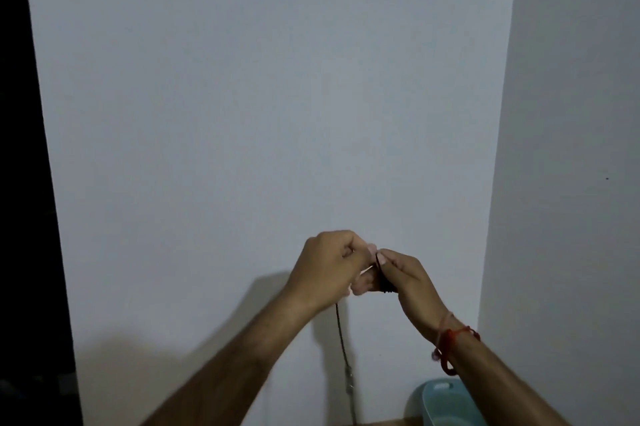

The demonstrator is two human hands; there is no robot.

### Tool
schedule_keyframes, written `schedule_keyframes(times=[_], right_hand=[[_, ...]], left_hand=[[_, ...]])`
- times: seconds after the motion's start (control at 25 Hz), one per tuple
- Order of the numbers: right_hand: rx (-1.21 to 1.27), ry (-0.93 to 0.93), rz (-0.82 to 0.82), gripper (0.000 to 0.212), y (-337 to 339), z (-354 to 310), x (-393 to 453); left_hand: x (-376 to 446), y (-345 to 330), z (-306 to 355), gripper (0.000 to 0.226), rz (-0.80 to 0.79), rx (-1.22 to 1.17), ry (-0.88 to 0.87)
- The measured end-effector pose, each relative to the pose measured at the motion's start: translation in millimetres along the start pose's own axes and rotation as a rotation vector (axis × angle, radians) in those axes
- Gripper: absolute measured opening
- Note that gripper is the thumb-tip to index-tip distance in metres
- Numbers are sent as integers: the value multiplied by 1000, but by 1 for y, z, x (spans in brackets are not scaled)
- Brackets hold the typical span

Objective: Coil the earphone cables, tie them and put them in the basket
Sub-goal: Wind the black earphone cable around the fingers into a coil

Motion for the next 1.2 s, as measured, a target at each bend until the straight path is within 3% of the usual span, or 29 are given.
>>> schedule_keyframes(times=[0.12, 0.36, 0.6, 0.76, 0.88, 1.04, 1.2], right_hand=[[71, -37, -35, 44, 3, -5, -9], [342, -114, -113, 35, 2, -38, -13], [561, -44, -62, 44, -7, -60, 16], [454, 11, 66, 41, 5, -54, 48], [197, 55, 169, 35, 21, -38, 65], [-129, 115, 152, 31, 34, -9, 56], [-198, 147, 67, 34, 26, -2, 31]], left_hand=[[25, 3, 1, 22, 23, -108, 123], [59, -7, -10, 31, 11, -217, 180], [33, -50, -44, 34, -42, -120, 302], [-21, -56, -71, 45, -80, -212, 275], [-46, -44, -80, 38, -58, -164, 186], [-47, -10, -61, 21, -11, -105, -19], [-9, 20, -16, 14, 53, -22, -151]])
Point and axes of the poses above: each hand's wrist, its own x-axis towards the middle knuckle, its own y-axis out of the back of the hand, z = x × y, the point moved 1 cm from there along x, towards the middle knuckle, and after that the axes turned 14 degrees about z, right-handed, at the moved point
